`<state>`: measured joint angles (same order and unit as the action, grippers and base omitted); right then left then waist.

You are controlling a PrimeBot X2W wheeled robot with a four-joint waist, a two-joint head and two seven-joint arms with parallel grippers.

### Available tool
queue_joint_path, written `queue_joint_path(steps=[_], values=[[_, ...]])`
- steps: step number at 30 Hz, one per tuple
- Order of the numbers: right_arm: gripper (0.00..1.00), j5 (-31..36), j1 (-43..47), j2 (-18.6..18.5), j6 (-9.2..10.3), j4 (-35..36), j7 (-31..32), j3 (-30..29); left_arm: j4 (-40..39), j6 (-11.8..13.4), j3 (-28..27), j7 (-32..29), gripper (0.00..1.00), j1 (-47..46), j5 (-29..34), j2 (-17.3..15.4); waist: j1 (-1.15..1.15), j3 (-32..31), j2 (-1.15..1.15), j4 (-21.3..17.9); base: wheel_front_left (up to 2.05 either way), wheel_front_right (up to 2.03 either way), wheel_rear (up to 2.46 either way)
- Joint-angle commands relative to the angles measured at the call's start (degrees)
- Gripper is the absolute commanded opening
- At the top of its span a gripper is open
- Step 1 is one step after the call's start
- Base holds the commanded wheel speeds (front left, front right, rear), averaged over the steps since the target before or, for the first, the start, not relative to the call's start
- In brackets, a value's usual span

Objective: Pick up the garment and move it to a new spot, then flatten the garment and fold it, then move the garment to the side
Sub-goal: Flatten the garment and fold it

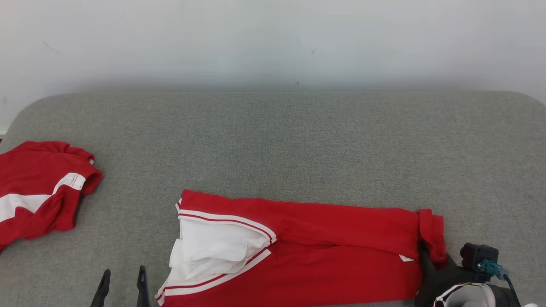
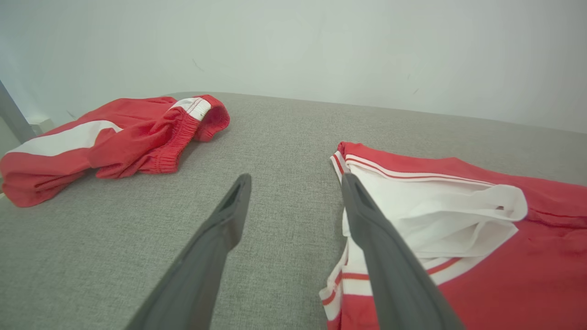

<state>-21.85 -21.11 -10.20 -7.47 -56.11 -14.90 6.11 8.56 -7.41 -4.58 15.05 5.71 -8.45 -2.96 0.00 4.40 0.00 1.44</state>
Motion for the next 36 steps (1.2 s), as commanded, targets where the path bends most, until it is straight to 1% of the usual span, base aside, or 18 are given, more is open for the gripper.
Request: queue_joint_path(steps=[1,5,14,17,20,24,31,36], values=[[0.00,-0.49,0.43,0.66,-0.07,-1.03,0.59,0.86,0.36,-0.09,-0.29,0.15,1.00,-0.39,0.86,0.09,0.00,-0.19,0.00,-0.16,0.00,0.00,0.00],[0.00,-1.27,-0.19,-0.62,-0.05,-1.65,0.41,0.91,0.85,-0.09,-0.63,0.15,1.00,-0.04,0.87,0.10,0.00,-0.71,0.00,-0.52,0.00,0.00,0.00],[0.00,-1.32,-2.76,-7.44,0.02,-2.51,-0.24,-2.02,1.53,-0.09,-0.32,0.15,1.00,1.57,0.20,0.09,0.00,-2.56,0.00,-1.01,0.00,0.00,0.00],[0.00,-1.24,-3.06,-8.83,0.02,-2.74,-0.24,-2.44,1.70,-0.09,-0.31,0.15,1.00,1.37,0.23,0.09,0.00,-3.08,0.00,-1.12,0.00,0.00,0.00],[0.00,-2.71,-3.14,-7.98,0.02,-1.40,-0.06,-1.90,2.03,-0.09,-0.55,0.15,1.00,1.76,0.31,0.10,0.00,-3.68,0.00,-1.30,0.00,0.00,0.00],[0.00,-7.96,-1.72,-5.03,0.01,3.84,2.73,0.45,1.76,-0.09,-0.92,0.15,1.00,2.62,0.25,0.11,0.00,-4.21,0.00,-1.51,0.00,0.00,0.00],[0.00,-20.62,2.62,-1.14,0.00,20.76,12.15,5.37,2.14,-0.09,-1.71,0.15,1.00,3.03,0.16,0.09,0.00,-4.53,0.00,-1.65,0.00,0.00,0.00],[0.00,-26.44,5.09,2.26,0.00,30.45,18.14,7.34,2.77,-0.08,-1.06,0.15,1.00,2.36,0.41,0.09,0.00,-4.57,0.00,-0.75,0.00,0.00,0.00]])
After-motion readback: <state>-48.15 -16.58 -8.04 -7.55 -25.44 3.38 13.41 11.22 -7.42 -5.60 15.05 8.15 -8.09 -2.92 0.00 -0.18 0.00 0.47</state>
